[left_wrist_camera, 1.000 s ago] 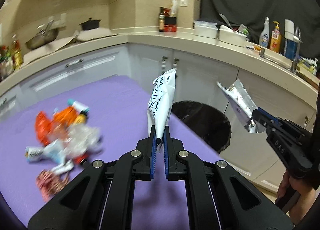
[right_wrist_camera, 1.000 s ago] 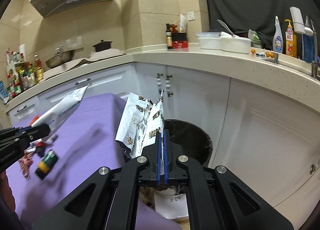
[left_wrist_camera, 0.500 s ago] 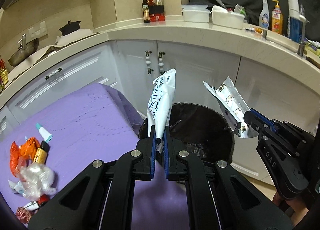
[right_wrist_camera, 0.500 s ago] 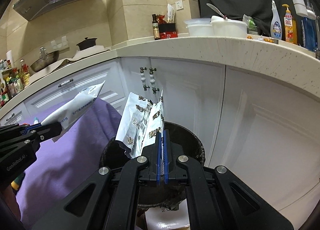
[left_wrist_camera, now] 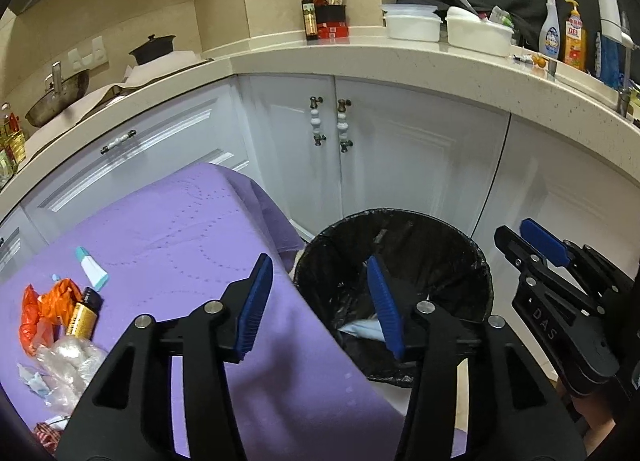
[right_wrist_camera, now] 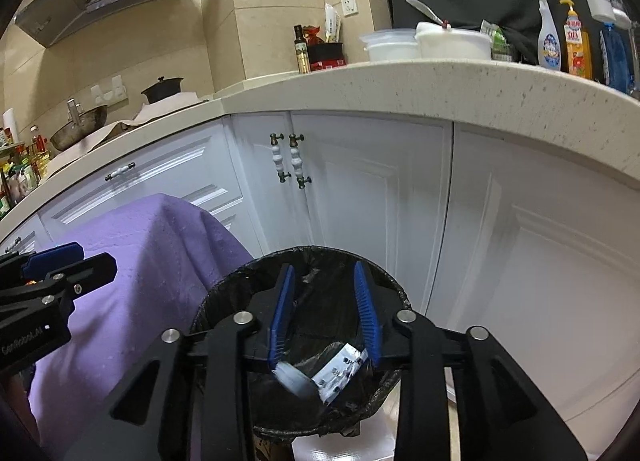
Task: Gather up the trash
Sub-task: 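Carry both items to the black bin and open both tools to drop them, then return to the table and grasp the green spray can with the right tool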
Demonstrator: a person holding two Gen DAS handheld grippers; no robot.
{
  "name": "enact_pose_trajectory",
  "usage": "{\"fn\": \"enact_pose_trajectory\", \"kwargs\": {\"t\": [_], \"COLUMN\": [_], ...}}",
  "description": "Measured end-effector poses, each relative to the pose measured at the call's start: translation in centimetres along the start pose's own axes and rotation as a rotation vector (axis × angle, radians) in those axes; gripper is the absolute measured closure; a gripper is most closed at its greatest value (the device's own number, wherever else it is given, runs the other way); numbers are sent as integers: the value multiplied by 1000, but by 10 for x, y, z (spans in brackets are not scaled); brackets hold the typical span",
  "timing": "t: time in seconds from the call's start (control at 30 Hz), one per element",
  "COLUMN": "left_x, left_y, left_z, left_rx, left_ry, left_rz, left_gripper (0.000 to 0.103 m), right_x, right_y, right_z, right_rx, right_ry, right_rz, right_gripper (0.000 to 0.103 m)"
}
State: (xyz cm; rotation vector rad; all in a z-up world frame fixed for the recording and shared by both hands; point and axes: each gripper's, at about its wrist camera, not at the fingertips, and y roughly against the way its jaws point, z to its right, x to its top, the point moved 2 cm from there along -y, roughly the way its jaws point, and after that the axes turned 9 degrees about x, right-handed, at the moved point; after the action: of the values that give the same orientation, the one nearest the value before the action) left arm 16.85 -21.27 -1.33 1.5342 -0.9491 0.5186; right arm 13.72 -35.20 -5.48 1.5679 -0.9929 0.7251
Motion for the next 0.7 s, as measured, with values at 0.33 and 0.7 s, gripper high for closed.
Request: {"fn": "enact_pose_trajectory", "kwargs": {"t": [0.33,0.7], "left_x": [-14,-76], "left_y": [51,97], "left_z": [-51,-154], "left_rx": [34,205], "left_ry": [71,184], "left_rz": [49,31], "left_gripper": [47,46], "right_x": [4,-23], "right_y": [48,69], "right_z": [-45,-136], "right_rx": [45,180], "right_ry": [18,83], "right_rz": [47,16], "right_gripper": [51,45]}}
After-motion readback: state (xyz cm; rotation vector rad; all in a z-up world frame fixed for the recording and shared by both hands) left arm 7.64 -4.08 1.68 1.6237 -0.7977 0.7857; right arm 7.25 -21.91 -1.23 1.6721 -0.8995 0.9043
